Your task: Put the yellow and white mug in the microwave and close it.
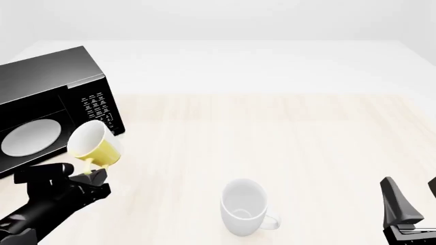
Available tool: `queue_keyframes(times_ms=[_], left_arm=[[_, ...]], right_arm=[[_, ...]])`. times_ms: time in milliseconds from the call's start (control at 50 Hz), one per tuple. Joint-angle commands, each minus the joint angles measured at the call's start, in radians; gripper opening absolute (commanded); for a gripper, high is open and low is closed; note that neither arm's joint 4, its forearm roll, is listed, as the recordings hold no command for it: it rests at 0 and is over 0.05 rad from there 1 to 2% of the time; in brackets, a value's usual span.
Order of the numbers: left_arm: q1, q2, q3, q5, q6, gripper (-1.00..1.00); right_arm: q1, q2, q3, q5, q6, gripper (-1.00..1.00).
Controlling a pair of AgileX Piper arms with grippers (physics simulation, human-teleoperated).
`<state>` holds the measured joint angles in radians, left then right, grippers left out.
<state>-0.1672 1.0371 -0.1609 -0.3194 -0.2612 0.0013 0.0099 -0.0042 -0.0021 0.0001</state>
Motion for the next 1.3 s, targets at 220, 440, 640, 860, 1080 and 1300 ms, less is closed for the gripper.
queue_keyframes(times_ms=[220,440,640,860,1080,1300], left_arm=[[0.264,-0.114,0.015,0.042,0.079,-1.0],[0.385,-0.114,0.008,0.021,0.114,-1.0],[0.504,-0.021,-0.023,-0.04,0.124,-1.0],[0.565,0.101,-0.09,-0.079,0.116,-1.0],[0.586,0.214,-0.145,-0.091,0.101,-1.0],[0.595,0.313,-0.171,-0.124,0.115,-1.0]], right_arm=[[0.0,0.0,0.0,0.0,0.0,1.0],[0.0,0.0,0.0,0.0,0.0,1.0],[0.004,0.005,0.0,-0.002,-0.001,1.0],[0.004,0.003,0.0,-0.001,-0.003,1.0],[0.004,0.005,0.0,-0.002,-0.002,1.0],[0.004,0.006,0.0,-0.002,-0.002,1.0]])
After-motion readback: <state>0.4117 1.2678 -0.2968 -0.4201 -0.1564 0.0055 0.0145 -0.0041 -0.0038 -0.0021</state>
